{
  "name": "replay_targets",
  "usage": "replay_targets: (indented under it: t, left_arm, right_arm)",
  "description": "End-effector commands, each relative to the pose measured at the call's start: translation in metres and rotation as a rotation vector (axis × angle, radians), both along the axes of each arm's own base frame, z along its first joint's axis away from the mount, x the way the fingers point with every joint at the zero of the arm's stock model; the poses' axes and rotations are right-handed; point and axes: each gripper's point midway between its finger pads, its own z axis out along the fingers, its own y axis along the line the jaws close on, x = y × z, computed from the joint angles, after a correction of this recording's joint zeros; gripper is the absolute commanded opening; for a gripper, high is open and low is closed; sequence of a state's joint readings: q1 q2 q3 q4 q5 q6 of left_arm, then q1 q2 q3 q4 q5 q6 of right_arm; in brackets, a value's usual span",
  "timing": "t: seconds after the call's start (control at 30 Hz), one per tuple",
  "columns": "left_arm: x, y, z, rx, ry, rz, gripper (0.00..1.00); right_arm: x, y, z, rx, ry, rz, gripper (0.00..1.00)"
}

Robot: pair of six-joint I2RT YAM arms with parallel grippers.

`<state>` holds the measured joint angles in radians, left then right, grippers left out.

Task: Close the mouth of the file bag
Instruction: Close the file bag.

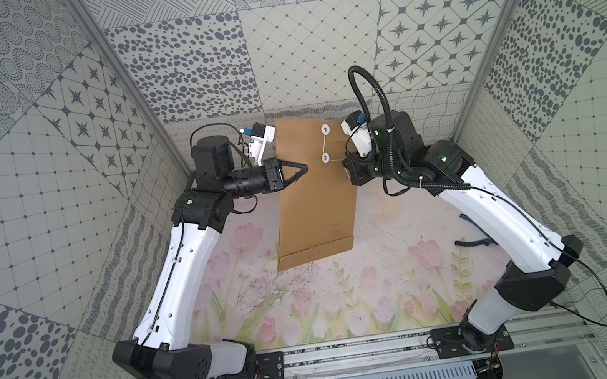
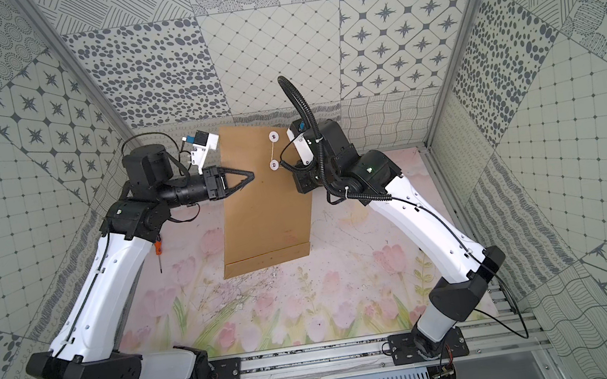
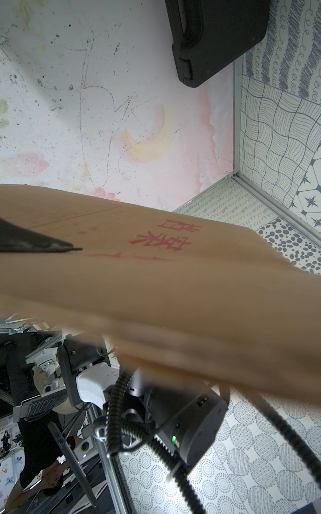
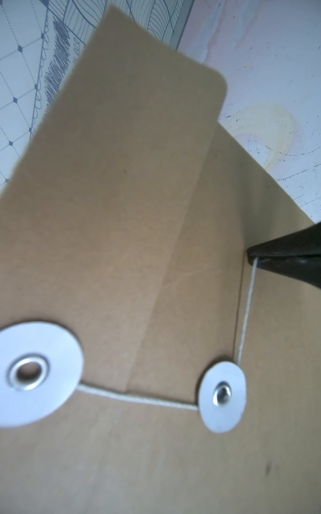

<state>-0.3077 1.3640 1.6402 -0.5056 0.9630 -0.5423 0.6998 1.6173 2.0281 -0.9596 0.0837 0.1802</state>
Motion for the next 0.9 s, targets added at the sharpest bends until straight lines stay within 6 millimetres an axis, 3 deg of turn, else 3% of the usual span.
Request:
replay_targets:
  t: [0.0, 0.13, 0.27, 0.53, 0.7, 0.87]
  left_arm:
    - [-0.009, -0.001, 0.005, 0.003, -0.086, -0.047, 0.00]
    - [-0.009, -0.005, -0.013, 0.047, -0.065, -0.039, 0.00]
    - [-0.004, -0.009, -0.027, 0.103, -0.061, -0.010, 0.00]
    - [-0.005, -0.024, -0.032, 0.125, -0.063, -0.036, 0.00]
    - [-0.004, -0.023, -0.030, 0.124, -0.068, -0.024, 0.00]
    - [0.002, -0.020, -0.027, 0.131, -0.077, 0.009, 0.00]
  right_arm:
    - [0.012, -0.018, 0.012, -0.080, -0.054, -0.073, 0.00]
    - [0.014, -0.016, 0.028, -0.082, -0.080, -0.068, 0.00]
    - [0.002, 0.002, 0.043, -0.067, -0.099, -0.015, 0.00]
    - [-0.018, 0.041, 0.062, -0.032, -0.125, 0.088, 0.00]
    - [-0.039, 0.068, 0.060, -0.005, -0.100, 0.178, 0.00]
    - [-0.058, 0.077, 0.049, -0.037, -0.071, 0.221, 0.00]
